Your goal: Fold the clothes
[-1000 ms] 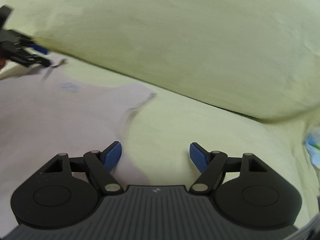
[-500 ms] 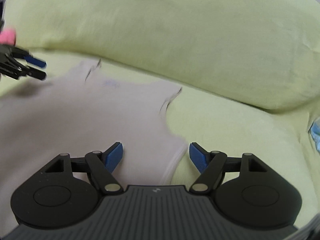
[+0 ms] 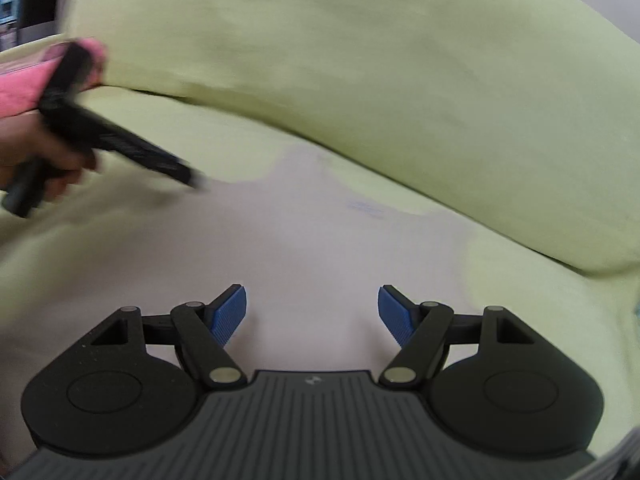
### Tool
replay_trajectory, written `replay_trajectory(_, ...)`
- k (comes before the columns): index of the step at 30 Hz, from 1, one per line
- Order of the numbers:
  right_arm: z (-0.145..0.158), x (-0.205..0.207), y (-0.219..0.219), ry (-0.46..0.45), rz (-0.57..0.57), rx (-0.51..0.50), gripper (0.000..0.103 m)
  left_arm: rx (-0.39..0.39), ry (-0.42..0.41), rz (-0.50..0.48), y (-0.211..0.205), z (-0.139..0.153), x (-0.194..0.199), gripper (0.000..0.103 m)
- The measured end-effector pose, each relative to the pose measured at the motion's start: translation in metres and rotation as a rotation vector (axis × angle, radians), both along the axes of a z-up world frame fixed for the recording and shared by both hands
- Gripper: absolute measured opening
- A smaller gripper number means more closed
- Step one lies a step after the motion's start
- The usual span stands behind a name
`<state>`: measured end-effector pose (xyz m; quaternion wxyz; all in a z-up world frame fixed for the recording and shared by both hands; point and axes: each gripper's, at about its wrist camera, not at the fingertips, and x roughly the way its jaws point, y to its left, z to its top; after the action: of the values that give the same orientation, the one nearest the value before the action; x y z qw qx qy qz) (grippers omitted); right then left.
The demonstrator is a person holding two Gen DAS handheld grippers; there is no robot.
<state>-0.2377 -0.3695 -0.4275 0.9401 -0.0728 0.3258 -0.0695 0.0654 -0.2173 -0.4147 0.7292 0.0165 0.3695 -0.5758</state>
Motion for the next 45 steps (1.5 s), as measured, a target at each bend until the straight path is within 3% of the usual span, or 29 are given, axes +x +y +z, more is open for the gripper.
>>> replay_trajectory(1,-0.001,0.003,0.013,0.003,0.013,-0.003,0.069,-0.003,0.008,-0.015,-0.004,-0.001,0.0,0.056)
replay_trajectory(2,-0.002,0.006,0.025,0.006,0.024,-0.004,0.069,-0.012,0.018,-0.034,-0.006,-0.002,0.0,0.047)
replay_trajectory(3,-0.003,0.009,0.035,0.012,0.029,-0.001,0.069,-0.017,0.034,-0.041,-0.008,-0.003,0.002,0.035)
replay_trajectory(4,-0.003,0.009,0.043,0.018,0.032,0.008,0.069,-0.022,0.062,-0.045,-0.009,-0.004,0.006,0.011)
replay_trajectory(8,-0.006,0.003,0.074,0.05,0.027,0.041,0.069,-0.032,0.109,-0.033,0.0,-0.004,0.015,0.01)
replay_trajectory(10,-0.007,-0.003,0.087,0.066,0.032,0.052,0.069,-0.019,0.062,-0.023,0.001,0.003,0.013,0.001)
replay_trajectory(13,-0.01,-0.015,0.111,0.087,0.064,0.065,0.068,-0.004,-0.008,0.023,-0.028,-0.006,0.013,0.0)
replay_trajectory(17,-0.02,-0.027,0.159,0.133,0.152,0.025,0.064,0.03,-0.094,0.097,-0.027,-0.003,0.019,0.0)
replay_trajectory(22,-0.024,-0.037,0.179,0.17,0.145,-0.017,0.06,-0.061,0.003,0.062,-0.006,0.009,0.022,0.0)
replay_trajectory(26,-0.029,-0.044,0.192,0.198,0.127,-0.06,0.06,-0.056,0.022,0.047,-0.001,0.006,0.017,0.0)
replay_trajectory(28,-0.03,-0.044,0.195,0.207,0.117,-0.047,0.055,-0.046,0.026,0.044,-0.002,0.003,0.015,0.0)
replay_trajectory(30,-0.032,-0.044,0.198,0.221,0.102,-0.026,0.039,-0.038,0.03,0.037,-0.002,0.001,0.012,0.0)
replay_trajectory(38,-0.038,-0.056,0.173,0.263,-0.005,0.025,0.011,-0.001,0.059,-0.009,-0.001,-0.01,0.006,0.0)
replay_trajectory(42,-0.04,-0.059,0.171,0.27,-0.005,0.036,0.003,-0.006,0.085,-0.004,-0.003,-0.012,0.008,0.002)
replay_trajectory(45,-0.042,-0.06,0.17,0.273,0.002,0.033,0.002,-0.01,0.092,-0.005,-0.005,-0.013,0.008,0.005)
